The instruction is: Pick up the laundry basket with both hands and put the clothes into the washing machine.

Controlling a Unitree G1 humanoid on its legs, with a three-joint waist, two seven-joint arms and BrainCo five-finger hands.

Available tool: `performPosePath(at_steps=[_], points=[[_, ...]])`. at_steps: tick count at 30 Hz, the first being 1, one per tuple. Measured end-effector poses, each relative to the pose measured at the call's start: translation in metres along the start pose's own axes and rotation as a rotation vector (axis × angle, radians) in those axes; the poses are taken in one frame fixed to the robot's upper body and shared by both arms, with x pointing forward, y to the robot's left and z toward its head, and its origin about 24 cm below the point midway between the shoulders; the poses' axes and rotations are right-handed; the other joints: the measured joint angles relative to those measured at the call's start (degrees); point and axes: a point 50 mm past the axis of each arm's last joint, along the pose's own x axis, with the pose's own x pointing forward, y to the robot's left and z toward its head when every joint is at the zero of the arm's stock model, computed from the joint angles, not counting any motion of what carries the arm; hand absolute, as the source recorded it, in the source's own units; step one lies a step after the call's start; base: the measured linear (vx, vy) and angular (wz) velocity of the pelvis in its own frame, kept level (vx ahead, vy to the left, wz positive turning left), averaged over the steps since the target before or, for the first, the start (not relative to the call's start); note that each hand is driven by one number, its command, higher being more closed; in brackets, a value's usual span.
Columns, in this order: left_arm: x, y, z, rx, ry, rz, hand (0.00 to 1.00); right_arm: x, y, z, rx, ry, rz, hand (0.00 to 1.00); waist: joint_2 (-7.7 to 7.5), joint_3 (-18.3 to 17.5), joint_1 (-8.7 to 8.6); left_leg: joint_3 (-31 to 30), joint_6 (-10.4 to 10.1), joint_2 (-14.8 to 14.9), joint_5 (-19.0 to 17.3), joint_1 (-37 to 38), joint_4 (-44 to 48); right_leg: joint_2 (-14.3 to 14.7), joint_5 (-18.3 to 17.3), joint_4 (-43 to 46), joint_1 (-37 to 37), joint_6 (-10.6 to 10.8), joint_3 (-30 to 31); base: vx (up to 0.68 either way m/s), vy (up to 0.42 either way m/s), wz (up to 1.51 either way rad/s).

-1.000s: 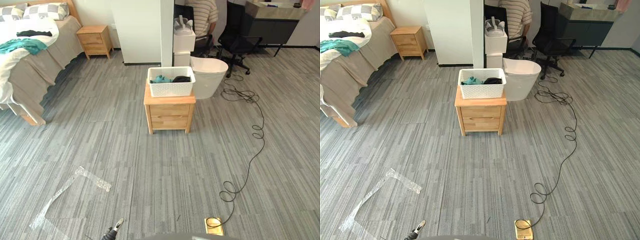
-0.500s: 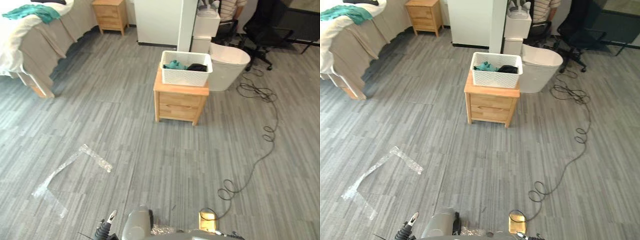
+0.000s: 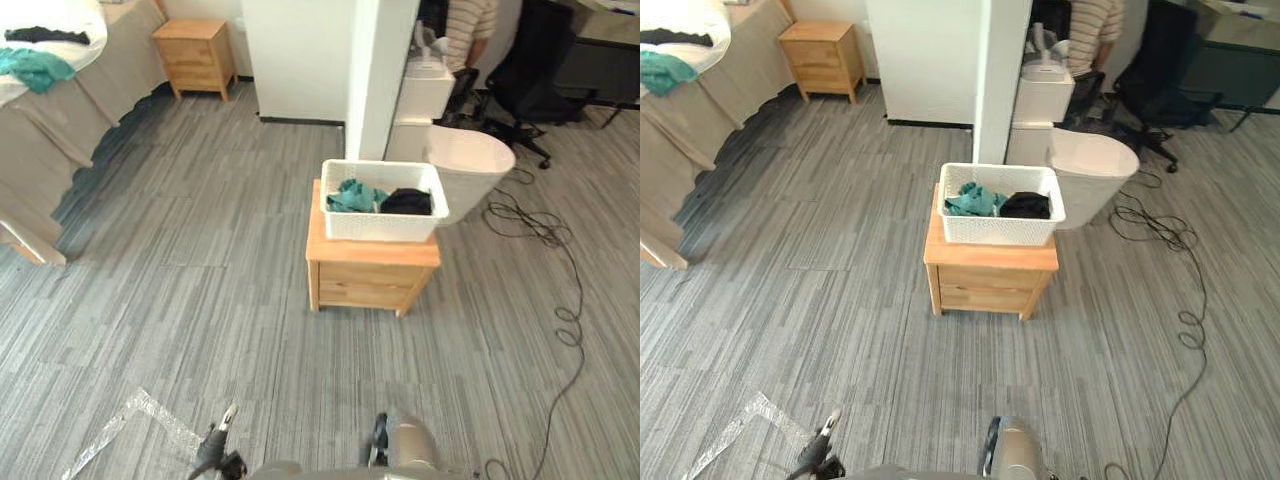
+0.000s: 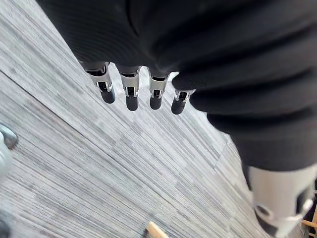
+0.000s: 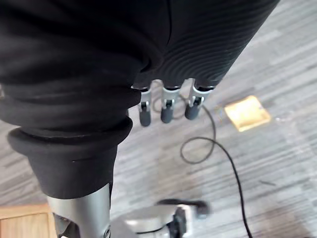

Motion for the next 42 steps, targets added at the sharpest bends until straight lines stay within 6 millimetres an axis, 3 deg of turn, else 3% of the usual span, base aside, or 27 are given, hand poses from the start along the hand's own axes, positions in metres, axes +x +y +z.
performPosePath(at_steps=[1,2,3,4,5,6,7,9,11,13,15,16,17,19,20,22,25,27,30,32,35,37,38,39,40,41,42], points=[[0.000,0.000,0.000,0.003,-0.002,0.001,0.00,0.000,0.001,-0.002,0.001,0.007,0.002,0.00,-0.23,-0.05,-0.26,-0.91,-0.99,0.37,-0.35,1.40,-0.13,0.30,3.24,-4.33,-0.11,-0.08,1.09,0.91,-0.174,0.76],[-0.001,0.002,-0.003,-0.002,0.008,0.010,0.00,-0.001,0.004,-0.007,0.003,0.023,0.009,0.00,-0.32,-0.69,-0.93,-3.21,-2.82,1.92,-1.36,3.16,1.38,1.49,10.65,-4.60,0.18,-1.40,2.78,0.94,-0.229,0.70],[-0.003,0.002,-0.008,-0.020,0.019,0.020,0.00,-0.002,-0.001,-0.010,0.000,0.028,-0.001,0.00,0.92,-1.75,-1.05,-4.74,-3.30,3.80,-1.44,2.21,6.40,2.69,12.30,-0.77,0.20,-2.99,2.53,0.95,-0.246,0.60],[-0.004,-0.002,-0.010,-0.051,0.024,0.024,0.00,-0.001,-0.003,-0.004,-0.004,0.007,-0.007,0.00,1.95,-1.55,-0.76,-4.70,-6.23,5.26,0.95,-0.52,13.77,3.26,9.94,0.95,1.17,-3.92,0.80,0.63,-0.159,0.34],[-0.004,-0.005,-0.012,-0.075,0.029,0.030,0.00,-0.001,-0.004,0.000,-0.003,-0.010,-0.009,0.00,2.38,-1.29,-0.81,-4.69,-5.81,5.43,4.38,-3.56,20.15,3.38,8.51,1.18,2.43,-4.06,0.17,0.75,-0.229,0.19],[-0.007,-0.008,-0.018,-0.123,0.046,0.047,0.00,0.000,-0.006,0.007,-0.008,-0.040,-0.014,0.00,3.04,-0.71,-0.69,-3.59,-3.72,5.83,18.19,-9.64,33.29,4.18,6.44,-0.52,6.47,-4.14,-0.17,0.74,-0.207,0.02],[-0.008,-0.005,-0.022,-0.119,0.065,0.055,0.00,0.001,-0.006,0.012,-0.023,-0.051,-0.012,0.00,3.69,0.60,0.65,-1.31,-3.16,9.61,19.26,-15.15,47.38,6.06,5.61,-4.84,13.88,-4.81,0.27,0.88,-0.228,-0.12],[-0.008,0.000,-0.022,-0.112,0.066,0.063,0.00,0.002,-0.003,0.016,-0.011,-0.048,-0.010,0.00,3.17,1.24,1.02,1.76,-2.09,11.79,14.44,-19.74,54.83,6.85,5.60,-9.19,21.31,-4.82,0.74,0.65,-0.086,-0.19],[-0.007,0.002,-0.019,-0.095,0.053,0.057,0.00,0.003,0.003,0.021,0.016,-0.054,-0.010,0.00,1.66,1.53,1.55,5.04,-3.16,12.02,10.67,-24.37,52.73,5.72,5.60,-13.61,27.38,-4.81,1.44,0.53,-0.031,-0.23],[-0.006,0.000,-0.013,-0.078,0.025,0.042,0.00,0.004,0.009,0.034,0.058,-0.088,-0.004,0.00,1.41,1.56,2.40,7.67,-4.43,11.43,8.53,-29.79,37.59,4.50,4.37,-17.22,31.98,-2.82,2.16,0.46,0.077,-0.47],[-0.007,-0.002,-0.014,-0.056,0.027,0.028,0.00,0.005,0.004,0.038,0.095,-0.100,-0.029,0.00,2.11,1.14,2.13,6.94,-7.10,9.25,11.38,-29.54,19.07,4.21,2.20,-18.43,33.40,0.19,2.14,0.34,0.133,-0.21],[-0.007,-0.005,-0.015,-0.027,0.034,0.009,0.00,0.005,0.000,0.035,0.123,-0.088,-0.052,0.00,3.63,0.19,2.24,5.85,-2.89,8.16,18.56,-29.79,10.44,4.89,0.19,-18.73,34.06,1.74,2.68,0.46,0.233,0.09],[-0.005,-0.004,-0.009,-0.013,0.014,0.005,0.00,0.005,0.001,0.029,0.145,-0.059,-0.062,0.00,0.95,0.02,1.75,6.37,-1.79,5.81,18.44,-29.20,8.65,2.53,0.05,-18.31,33.70,1.76,2.89,0.46,0.239,0.21],[-0.002,0.003,0.000,-0.001,-0.013,0.022,0.00,0.003,-0.010,0.017,0.229,-0.033,-0.111,0.00,-1.97,-0.09,2.20,7.60,-0.45,2.78,17.48,-27.00,5.92,-0.93,0.30,-14.20,32.70,1.41,3.76,0.48,0.237,0.26],[-0.002,0.007,-0.002,0.007,-0.005,0.030,0.00,0.002,-0.012,0.013,0.260,-0.024,-0.124,0.00,-2.32,-0.14,2.29,8.26,-0.03,2.15,16.66,-24.71,4.49,-1.86,0.79,-11.36,32.56,1.05,4.53,0.37,0.210,0.02],[-0.003,0.012,-0.005,0.010,0.007,0.043,0.00,0.002,-0.011,0.010,0.290,-0.014,-0.123,0.00,-1.98,-0.55,2.39,9.47,-0.07,2.18,16.14,-22.40,2.76,-2.27,1.77,-8.96,31.63,1.00,6.06,0.16,0.118,-0.30],[-0.003,0.020,-0.005,0.023,0.008,0.058,0.00,0.002,-0.016,0.002,0.354,0.023,-0.136,0.00,-1.93,-2.42,2.20,10.06,-0.59,2.17,15.17,-21.52,0.89,-2.63,3.74,-8.60,30.70,3.23,5.98,0.13,0.054,-0.25],[-0.004,0.020,-0.010,0.014,0.035,0.049,0.00,-0.004,-0.027,-0.030,0.495,0.127,-0.176,0.00,-0.84,-3.43,1.99,10.02,-0.70,1.90,15.24,-19.47,-1.52,-4.31,4.52,-4.42,29.57,2.53,1.45,0.09,0.021,0.04],[-0.011,0.031,-0.027,0.007,0.088,0.079,0.00,-0.018,-0.033,-0.071,0.527,0.235,-0.219,0.00,0.99,-5.67,1.55,10.81,-0.34,1.99,16.03,-17.29,-3.70,-5.27,5.06,-0.15,27.88,1.67,1.81,0.13,0.004,-0.11],[-0.015,0.037,-0.034,0.005,0.110,0.096,0.00,-0.020,-0.027,-0.077,0.546,0.260,-0.208,0.00,0.67,-6.83,1.05,12.37,-0.36,2.65,16.23,-17.29,-3.76,-5.58,3.98,0.01,26.96,2.09,2.01,0.09,-0.065,-0.42],[-0.013,0.041,-0.026,-0.034,0.088,0.107,0.00,-0.011,-0.015,-0.054,0.574,0.206,-0.173,0.00,0.19,-7.07,0.44,13.50,-1.73,3.61,17.10,-18.47,-3.02,-5.68,2.92,-5.30,26.91,3.42,2.76,0.00,-0.153,-0.41],[-0.009,0.035,-0.002,-0.093,-0.010,0.082,0.00,0.000,-0.018,-0.012,0.573,0.106,-0.168,0.00,-0.25,-7.09,0.79,13.44,-3.17,4.47,18.07,-19.97,-3.03,-3.91,2.07,-12.48,29.21,4.75,2.72,-0.09,-0.204,-0.15],[-0.008,0.033,0.016,-0.125,-0.082,0.068,0.00,0.006,-0.028,0.027,0.576,-0.012,-0.167,0.00,0.10,-6.76,1.09,13.30,-4.26,5.37,18.85,-20.66,-3.34,-2.67,2.01,-15.76,30.24,4.84,2.06,-0.11,-0.188,-0.13],[-0.008,0.033,0.026,-0.139,-0.120,0.060,0.00,0.007,-0.035,0.047,0.578,-0.079,-0.172,0.00,0.27,-6.60,1.14,13.17,-4.68,5.80,19.45,-20.88,-3.53,-2.04,2.00,-16.97,30.58,4.82,1.86,-0.21,-0.293,-0.03],[-0.010,0.032,0.051,-0.162,-0.217,0.034,0.00,0.003,-0.062,0.101,0.565,-0.254,-0.201,0.00,0.53,-6.39,1.41,12.32,-5.61,6.96,20.71,-21.75,-3.89,-0.41,1.99,-19.43,31.08,4.80,1.52,-0.19,-0.243,0.10],[-0.012,0.031,0.063,-0.170,-0.267,0.020,0.00,-0.002,-0.076,0.125,0.557,-0.335,-0.220,0.00,0.98,-6.39,1.59,11.77,-6.02,7.34,21.12,-22.20,-4.01,0.22,1.97,-20.35,31.09,4.76,1.27,-0.24,-0.281,0.20],[-0.017,0.029,0.088,-0.180,-0.369,-0.004,0.00,-0.019,-0.106,0.171,0.538,-0.497,-0.279,0.00,1.53,-6.17,1.80,11.13,-6.53,7.74,22.49,-22.67,-5.00,1.24,1.31,-21.32,31.02,3.54,1.02,-0.20,-0.212,0.28]])
